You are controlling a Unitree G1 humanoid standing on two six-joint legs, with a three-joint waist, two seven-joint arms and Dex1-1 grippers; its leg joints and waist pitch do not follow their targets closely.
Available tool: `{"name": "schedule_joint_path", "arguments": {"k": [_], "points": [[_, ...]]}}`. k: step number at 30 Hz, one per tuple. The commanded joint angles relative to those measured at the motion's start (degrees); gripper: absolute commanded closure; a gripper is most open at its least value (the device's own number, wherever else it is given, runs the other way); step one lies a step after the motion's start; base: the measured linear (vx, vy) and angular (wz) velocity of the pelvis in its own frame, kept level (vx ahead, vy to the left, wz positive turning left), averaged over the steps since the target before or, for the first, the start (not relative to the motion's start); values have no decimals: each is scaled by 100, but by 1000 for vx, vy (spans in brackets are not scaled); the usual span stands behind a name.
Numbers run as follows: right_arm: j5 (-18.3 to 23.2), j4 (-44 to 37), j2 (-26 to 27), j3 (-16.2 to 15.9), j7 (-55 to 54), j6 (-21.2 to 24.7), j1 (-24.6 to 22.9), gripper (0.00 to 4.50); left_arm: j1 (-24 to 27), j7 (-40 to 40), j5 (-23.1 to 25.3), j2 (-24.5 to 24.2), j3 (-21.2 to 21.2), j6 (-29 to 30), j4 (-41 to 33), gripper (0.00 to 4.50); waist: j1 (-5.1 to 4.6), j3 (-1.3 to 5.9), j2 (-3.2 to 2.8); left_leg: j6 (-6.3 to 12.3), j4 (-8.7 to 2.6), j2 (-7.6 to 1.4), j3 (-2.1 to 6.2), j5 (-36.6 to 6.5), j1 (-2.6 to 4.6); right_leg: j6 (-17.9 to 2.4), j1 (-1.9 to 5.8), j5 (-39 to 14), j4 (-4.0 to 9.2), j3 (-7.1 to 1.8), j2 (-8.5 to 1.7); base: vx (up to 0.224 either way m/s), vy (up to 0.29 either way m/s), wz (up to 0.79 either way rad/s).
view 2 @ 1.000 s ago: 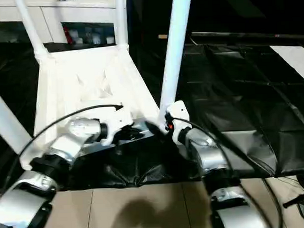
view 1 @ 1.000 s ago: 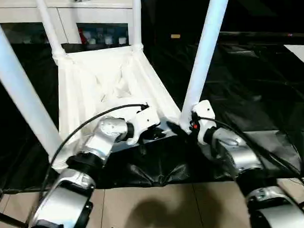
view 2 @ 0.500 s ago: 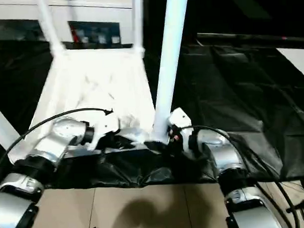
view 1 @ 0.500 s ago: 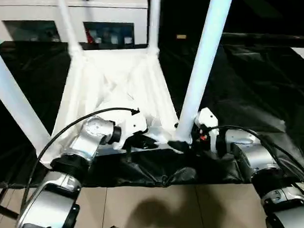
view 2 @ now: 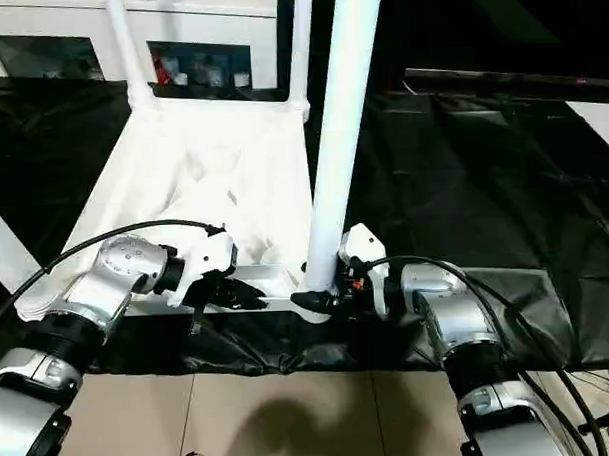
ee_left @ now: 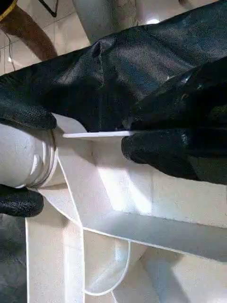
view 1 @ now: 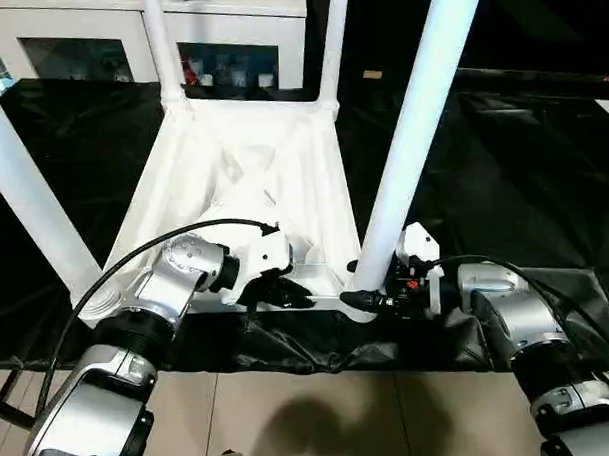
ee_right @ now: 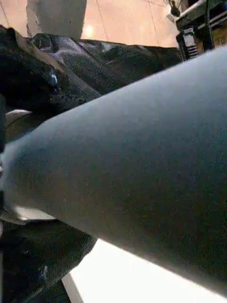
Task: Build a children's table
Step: Rotate leg to tighten
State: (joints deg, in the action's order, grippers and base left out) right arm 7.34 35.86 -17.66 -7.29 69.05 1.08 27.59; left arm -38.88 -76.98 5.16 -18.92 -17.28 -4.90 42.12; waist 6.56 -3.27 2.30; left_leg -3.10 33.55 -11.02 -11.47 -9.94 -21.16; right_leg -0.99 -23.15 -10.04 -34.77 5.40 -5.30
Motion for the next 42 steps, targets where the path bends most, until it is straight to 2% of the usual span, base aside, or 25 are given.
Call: {"name": "schedule_joint_path", "arguments": {"k": [1,3,7,9,11,13,14,15,16,18,20,23,24,25,29,30,32,35,36,37,38,39,42], "points": [[106,-124,128,-141,5,39,-71,188,10,56,-24,203,-187,23,-108,450,-20,375,21,215,-403,-323,117,-1312,93,-1228,262,-1443,418,-338,-431,0,0,0],[90,-86,241,-64,-277,39,-96,188,-2,230,-12,274,-143,57,-87,450,-21,366,14,186,-411,-326,118,-1366,105,-1204,246,-1528,431,-342,-431,0,0,0],[-57,287,653,257,-1573,-79,-32,188,-125,1053,104,599,-4,214,83,450,-88,333,29,-31,-449,-312,171,-1788,133,-981,217,-2335,527,-338,-466,0,0,0],[-109,611,1025,539,-2673,-72,112,188,-248,1705,180,941,68,394,176,450,-169,315,13,-159,-456,-302,192,-1991,149,-858,177,-2760,579,-333,-476,0,0,0],[-112,685,1123,607,-2937,-64,163,188,-282,1884,209,1031,79,433,201,450,-215,321,42,-153,-450,-279,213,-2049,132,-722,202,-3031,620,-306,-473,0,0,0],[-102,797,1259,708,-3337,-26,253,188,-332,2103,239,1157,88,486,240,450,-237,329,35,-80,-448,-275,210,-1999,120,-679,191,-2967,639,-312,-469,0,0,0],[-122,970,1486,830,-3976,6,416,188,-412,2520,317,1361,87,559,307,450,-243,327,38,-64,-446,-271,203,-1977,121,-679,186,-2938,642,-314,-463,0,0,0],[-155,1042,1576,868,-4253,2,483,188,-441,2686,355,1439,83,580,331,450,-276,323,4,-97,-457,-277,203,-1972,127,-728,162,-2830,632,-325,-450,0,0,0],[-159,1120,1655,915,-4494,45,549,188,-465,2869,395,1508,90,597,358,450,-293,342,18,-114,-454,-269,208,-1927,111,-754,196,-2743,615,-307,-444,0,0,0],[-161,1210,1820,951,-4678,1,627,188,-490,3167,465,1637,113,651,394,450,-313,348,4,-65,-447,-279,186,-1870,114,-835,184,-2433,595,-327,-435,0,0,0],[-320,1278,2008,878,-4896,-209,687,188,-475,3371,538,1765,109,659,418,450,-312,364,6,-19,-447,-278,178,-1752,93,-912,206,-2109,562,-326,-427,0,0,0],[-457,1311,2076,760,-4965,-400,678,188,-409,3368,531,1810,75,575,389,450,-301,380,12,99,-429,-264,152,-1527,74,-1035,237,-1633,506,-337,-417,0,0,0],[-472,1313,2087,739,-4949,-426,666,133,-388,3345,510,1810,74,559,376,450,-300,383,28,133,-424,-261,143,-1487,75,-1057,241,-1571,502,-336,-419,0,0,0],[-447,1319,2099,745,-4917,-448,657,133,-368,3325,509,1787,60,521,375,450,-290,382,12,205,-416,-260,137,-1412,73,-1089,250,-1502,495,-337,-422,0,0,0],[-304,1220,2022,783,-4625,-485,627,90,-285,3047,466,1616,50,354,324,450,-294,375,-16,228,-427,-263,142,-1467,72,-1081,255,-1590,505,-332,-417,0,0,0],[-318,1183,1949,769,-4554,-546,625,90,-262,2912,440,1547,47,308,286,450,-299,372,-22,208,-431,-266,142,-1542,77,-1066,249,-1659,521,-333,-416,0,0,0],[-373,1118,1774,751,-4409,-647,611,63,-221,2661,402,1412,37,235,212,450,-303,369,-27,185,-439,-271,151,-1591,72,-1051,251,-1721,520,-332,-419,0,0,0],[-346,975,1430,694,-3811,-672,547,51,-164,2293,346,1206,25,127,137,450,-300,368,-28,205,-427,-270,132,-1614,94,-1096,239,-1689,525,-342,-415,0,0,0],[-308,843,1239,611,-3358,-656,483,51,-141,2106,301,1110,29,98,102,450,-276,373,-21,273,-420,-263,133,-1582,81,-1100,270,-1651,522,-333,-410,0,0,0],[-301,804,1193,581,-3239,-654,462,51,-133,2052,287,1087,28,88,90,450,-252,370,-37,294,-414,-285,115,-1542,118,-1131,226,-1523,513,-354,-412,0,0,0],[-281,677,1041,479,-2856,-650,397,51,-111,1875,241,1015,26,71,51,450,-261,372,-20,310,-414,-278,116,-1501,107,-1154,240,-1458,499,-348,-401,0,0,0],[-279,636,984,445,-2708,-653,375,51,-104,1802,224,988,26,62,41,450,-249,375,-16,347,-417,-277,124,-1383,66,-1172,282,-1373,475,-340,-406,0,0,0],[-256,451,695,284,-1984,-703,277,51,-56,1392,143,813,3,65,-39,450,-236,382,-20,375,-411,-293,127,-1281,68,-1272,283,-1192,444,-338,-413,0,0,0]]}}
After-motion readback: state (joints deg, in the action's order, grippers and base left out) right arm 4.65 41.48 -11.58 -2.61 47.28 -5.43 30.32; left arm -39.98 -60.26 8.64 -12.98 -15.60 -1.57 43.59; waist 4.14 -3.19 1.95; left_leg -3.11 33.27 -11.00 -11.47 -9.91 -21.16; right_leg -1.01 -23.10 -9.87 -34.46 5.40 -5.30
